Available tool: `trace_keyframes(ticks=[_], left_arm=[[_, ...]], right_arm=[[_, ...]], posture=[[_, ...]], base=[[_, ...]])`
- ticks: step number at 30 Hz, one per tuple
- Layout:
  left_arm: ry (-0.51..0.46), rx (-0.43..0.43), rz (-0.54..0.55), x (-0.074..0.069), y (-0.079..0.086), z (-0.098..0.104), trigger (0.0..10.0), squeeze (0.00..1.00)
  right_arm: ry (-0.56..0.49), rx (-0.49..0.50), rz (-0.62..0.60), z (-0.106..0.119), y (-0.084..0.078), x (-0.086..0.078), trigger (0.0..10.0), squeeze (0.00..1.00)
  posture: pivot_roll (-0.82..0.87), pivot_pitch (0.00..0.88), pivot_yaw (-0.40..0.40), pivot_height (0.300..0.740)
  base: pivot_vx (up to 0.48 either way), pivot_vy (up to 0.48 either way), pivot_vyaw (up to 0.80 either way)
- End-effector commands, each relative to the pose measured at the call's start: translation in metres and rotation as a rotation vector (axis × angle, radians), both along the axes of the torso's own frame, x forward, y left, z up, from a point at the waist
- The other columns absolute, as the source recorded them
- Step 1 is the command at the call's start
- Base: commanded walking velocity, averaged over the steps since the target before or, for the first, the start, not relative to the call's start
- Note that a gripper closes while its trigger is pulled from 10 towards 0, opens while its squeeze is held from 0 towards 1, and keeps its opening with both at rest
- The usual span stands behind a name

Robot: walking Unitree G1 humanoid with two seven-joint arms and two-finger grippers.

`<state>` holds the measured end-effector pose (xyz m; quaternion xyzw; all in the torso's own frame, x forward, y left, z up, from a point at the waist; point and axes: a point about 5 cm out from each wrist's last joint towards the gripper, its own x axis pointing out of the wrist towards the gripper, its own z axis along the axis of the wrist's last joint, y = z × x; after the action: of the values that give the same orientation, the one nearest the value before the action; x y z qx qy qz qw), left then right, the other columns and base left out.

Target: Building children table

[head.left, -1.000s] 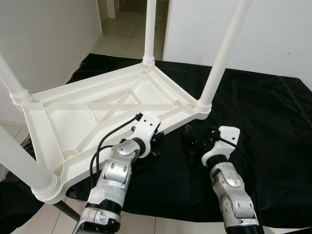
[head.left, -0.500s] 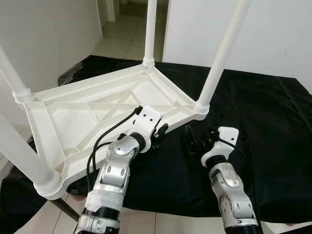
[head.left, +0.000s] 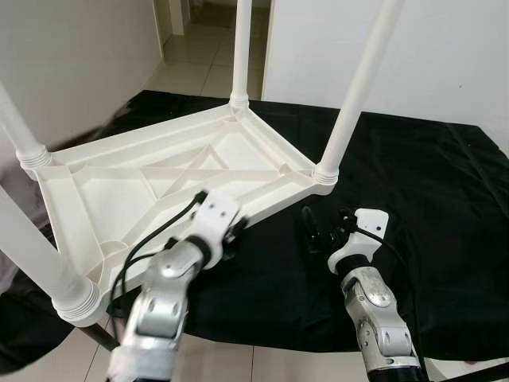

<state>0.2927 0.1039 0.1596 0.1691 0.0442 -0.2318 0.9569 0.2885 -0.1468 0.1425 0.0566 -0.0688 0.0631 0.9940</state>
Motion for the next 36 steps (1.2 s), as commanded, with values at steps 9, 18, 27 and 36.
trace_keyframes(ticks=[9,18,27,36], left_arm=[[0.027,0.100,0.128,-0.004,0.015,-0.011,10.0,0.00],[0.049,0.126,0.071,-0.011,0.018,-0.012,10.0,0.00],[0.063,0.168,0.020,-0.011,0.020,-0.015,0.9,0.00],[0.043,0.196,-0.032,-0.006,0.016,-0.011,0.0,0.00]], right_arm=[[0.003,-0.015,0.016,-0.002,0.000,0.001,10.0,0.00],[0.001,-0.018,0.015,-0.001,-0.001,0.002,10.0,0.00],[-0.001,-0.016,0.009,-0.001,-0.002,0.003,10.0,0.00],[-0.004,-0.014,-0.007,0.000,-0.004,0.004,10.0,0.00]], posture=[[0.07,0.067,-0.037,0.740],[0.07,0.067,-0.038,0.740],[0.07,0.069,-0.029,0.740],[0.06,0.071,-0.022,0.740]], base=[[0.000,0.000,0.00],[0.000,0.000,0.00],[0.000,0.000,0.00],[0.000,0.000,0.00]])
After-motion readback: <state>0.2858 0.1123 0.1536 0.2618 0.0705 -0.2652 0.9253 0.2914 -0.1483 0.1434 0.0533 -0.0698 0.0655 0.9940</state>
